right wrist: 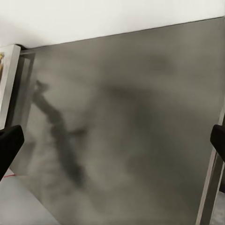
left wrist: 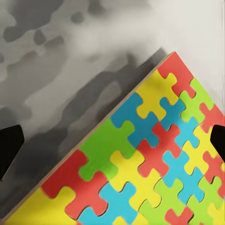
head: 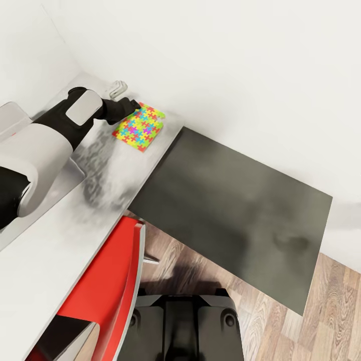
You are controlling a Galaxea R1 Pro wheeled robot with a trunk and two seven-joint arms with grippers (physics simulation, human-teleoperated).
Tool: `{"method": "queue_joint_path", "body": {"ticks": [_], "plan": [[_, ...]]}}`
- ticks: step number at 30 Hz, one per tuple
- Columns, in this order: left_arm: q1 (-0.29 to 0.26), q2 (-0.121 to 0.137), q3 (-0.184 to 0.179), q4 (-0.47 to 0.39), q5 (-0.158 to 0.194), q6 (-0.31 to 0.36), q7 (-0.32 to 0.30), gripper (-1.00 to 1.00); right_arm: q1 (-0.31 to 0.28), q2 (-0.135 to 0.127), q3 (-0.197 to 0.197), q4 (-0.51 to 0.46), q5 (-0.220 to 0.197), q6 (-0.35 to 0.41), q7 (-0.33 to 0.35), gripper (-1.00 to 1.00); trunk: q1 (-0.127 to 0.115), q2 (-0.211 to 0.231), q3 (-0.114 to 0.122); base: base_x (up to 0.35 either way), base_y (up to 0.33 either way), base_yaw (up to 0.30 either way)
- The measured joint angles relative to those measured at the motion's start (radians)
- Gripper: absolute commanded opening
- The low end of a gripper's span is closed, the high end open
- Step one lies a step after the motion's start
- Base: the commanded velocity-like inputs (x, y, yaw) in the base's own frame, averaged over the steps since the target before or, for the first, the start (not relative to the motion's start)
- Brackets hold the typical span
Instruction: Put all the toys in the child's room - the three board games (two on the bed and one on the table), the two jigsaw puzzles on the table, and the tennis ball on the table - inside the toy box on the table in the child's room.
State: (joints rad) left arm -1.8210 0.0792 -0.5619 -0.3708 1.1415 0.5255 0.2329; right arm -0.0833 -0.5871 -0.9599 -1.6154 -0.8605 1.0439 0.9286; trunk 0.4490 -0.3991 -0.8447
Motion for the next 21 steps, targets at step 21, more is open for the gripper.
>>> {"method": "queue_joint_path", "body": {"ticks": [21], "plan": [[0.002,-0.006,0.006,0.001,0.004,0.014,0.01,1.0,0.001,0.0,0.0,0.0,0.0,0.0,0.0,1.0,-0.003,0.0,0.0,0.0,0.0,-0.052]]}}
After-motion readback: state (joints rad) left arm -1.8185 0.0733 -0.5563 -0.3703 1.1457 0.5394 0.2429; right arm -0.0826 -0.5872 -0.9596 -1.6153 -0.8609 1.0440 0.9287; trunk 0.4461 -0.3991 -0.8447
